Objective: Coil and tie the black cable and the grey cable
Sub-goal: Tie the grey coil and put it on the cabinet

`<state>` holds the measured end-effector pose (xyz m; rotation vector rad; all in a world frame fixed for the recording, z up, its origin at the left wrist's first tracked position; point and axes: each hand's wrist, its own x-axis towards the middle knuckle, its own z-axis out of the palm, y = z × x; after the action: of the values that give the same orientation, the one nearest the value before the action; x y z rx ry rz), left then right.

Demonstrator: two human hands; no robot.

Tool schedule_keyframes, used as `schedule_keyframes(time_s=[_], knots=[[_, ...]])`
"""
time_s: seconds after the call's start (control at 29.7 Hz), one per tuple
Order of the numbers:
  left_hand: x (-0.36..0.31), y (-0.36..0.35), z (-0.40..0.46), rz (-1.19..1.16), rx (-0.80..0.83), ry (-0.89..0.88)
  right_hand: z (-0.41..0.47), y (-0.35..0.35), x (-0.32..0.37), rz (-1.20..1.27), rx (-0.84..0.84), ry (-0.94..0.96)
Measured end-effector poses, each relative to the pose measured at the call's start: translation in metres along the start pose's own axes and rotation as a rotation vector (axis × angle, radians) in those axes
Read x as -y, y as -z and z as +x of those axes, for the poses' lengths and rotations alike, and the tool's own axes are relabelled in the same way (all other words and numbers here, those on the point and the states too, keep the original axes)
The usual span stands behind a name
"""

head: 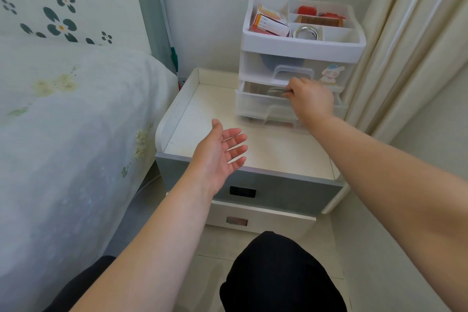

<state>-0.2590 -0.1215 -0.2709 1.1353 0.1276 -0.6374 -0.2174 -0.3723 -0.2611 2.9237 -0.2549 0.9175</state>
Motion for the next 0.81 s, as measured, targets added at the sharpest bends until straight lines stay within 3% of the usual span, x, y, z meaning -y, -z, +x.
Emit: schedule_keyframes(time_s=[0.34, 0.5, 0.67, 0.81], knots=[[0.003, 0.0, 0.0, 0.064, -0.013, -0.023, -0.007, 0.0, -0.001, -0.015, 0.314, 0.107], [0.003, -0.001, -0.001, 0.078, -0.009, -0.04, -0.006, -0.007, 0.0, -0.05, 0.262, 0.089], [0.001, -0.001, 0.0, 0.084, -0.01, -0.051, -0.002, -0.007, 0.004, -0.12, 0.018, -0.013], [0.004, -0.001, -0.001, 0.085, -0.009, -0.041, 0.008, -0.01, 0.007, -0.159, 0.029, -0.154]])
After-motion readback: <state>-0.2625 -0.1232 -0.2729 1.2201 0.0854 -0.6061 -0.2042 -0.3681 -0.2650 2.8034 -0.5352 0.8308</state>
